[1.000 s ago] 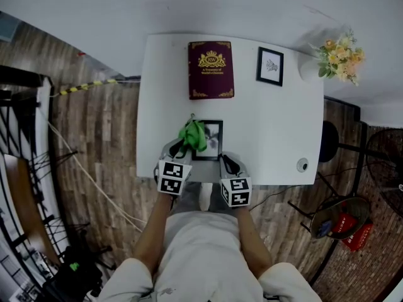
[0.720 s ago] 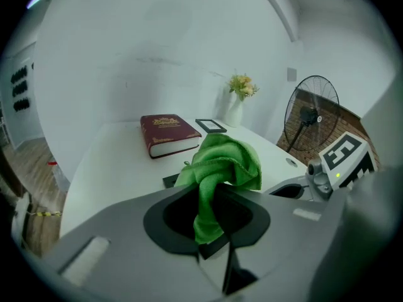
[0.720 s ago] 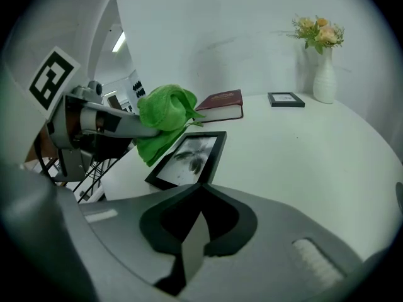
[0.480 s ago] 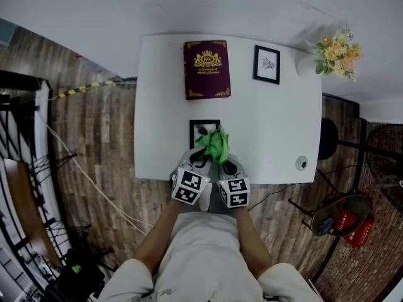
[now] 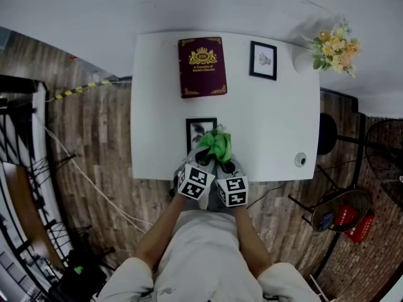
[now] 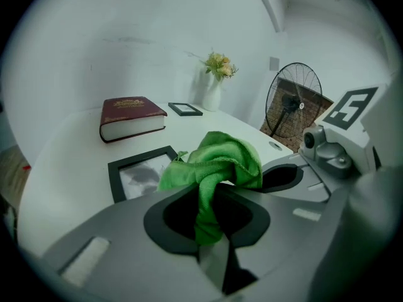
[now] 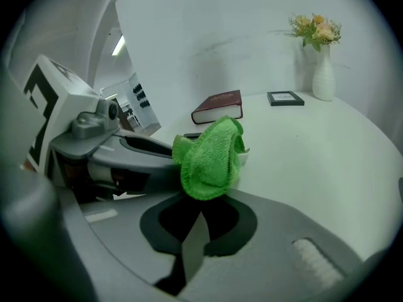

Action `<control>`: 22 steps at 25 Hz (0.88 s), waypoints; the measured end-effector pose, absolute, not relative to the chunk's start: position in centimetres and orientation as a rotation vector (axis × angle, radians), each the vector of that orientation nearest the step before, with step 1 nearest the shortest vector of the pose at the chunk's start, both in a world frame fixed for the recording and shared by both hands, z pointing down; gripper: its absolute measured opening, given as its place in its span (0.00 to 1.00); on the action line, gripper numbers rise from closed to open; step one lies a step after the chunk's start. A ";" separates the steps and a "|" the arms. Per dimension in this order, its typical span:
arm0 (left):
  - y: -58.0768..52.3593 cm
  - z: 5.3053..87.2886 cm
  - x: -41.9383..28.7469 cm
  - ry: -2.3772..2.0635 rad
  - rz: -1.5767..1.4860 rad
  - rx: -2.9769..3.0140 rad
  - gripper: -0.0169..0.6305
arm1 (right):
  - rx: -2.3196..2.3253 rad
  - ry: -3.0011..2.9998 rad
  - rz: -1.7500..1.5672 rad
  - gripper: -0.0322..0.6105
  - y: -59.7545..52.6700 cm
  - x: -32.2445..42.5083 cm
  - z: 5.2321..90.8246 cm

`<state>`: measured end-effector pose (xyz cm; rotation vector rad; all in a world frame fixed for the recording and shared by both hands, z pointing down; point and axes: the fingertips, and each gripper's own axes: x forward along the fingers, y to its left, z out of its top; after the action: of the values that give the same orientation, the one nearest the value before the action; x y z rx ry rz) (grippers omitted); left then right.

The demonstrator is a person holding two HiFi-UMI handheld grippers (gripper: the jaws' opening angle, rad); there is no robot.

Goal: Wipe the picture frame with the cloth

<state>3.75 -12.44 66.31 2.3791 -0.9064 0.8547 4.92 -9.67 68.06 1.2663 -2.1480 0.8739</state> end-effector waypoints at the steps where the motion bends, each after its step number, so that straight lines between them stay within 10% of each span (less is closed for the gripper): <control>1: -12.4 66.3 3.7 -0.910 0.862 2.381 0.15 | 1.267 -2.146 0.869 0.05 -9.7 4.9 68.1; 22: -10.7 66.3 -2.7 -1.022 0.938 2.338 0.15 | 1.301 -2.096 0.816 0.05 -9.7 5.2 68.5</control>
<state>-2.65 -10.68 66.30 2.3376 -1.0221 0.9376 5.19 -9.72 68.46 1.3014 -2.0963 0.8156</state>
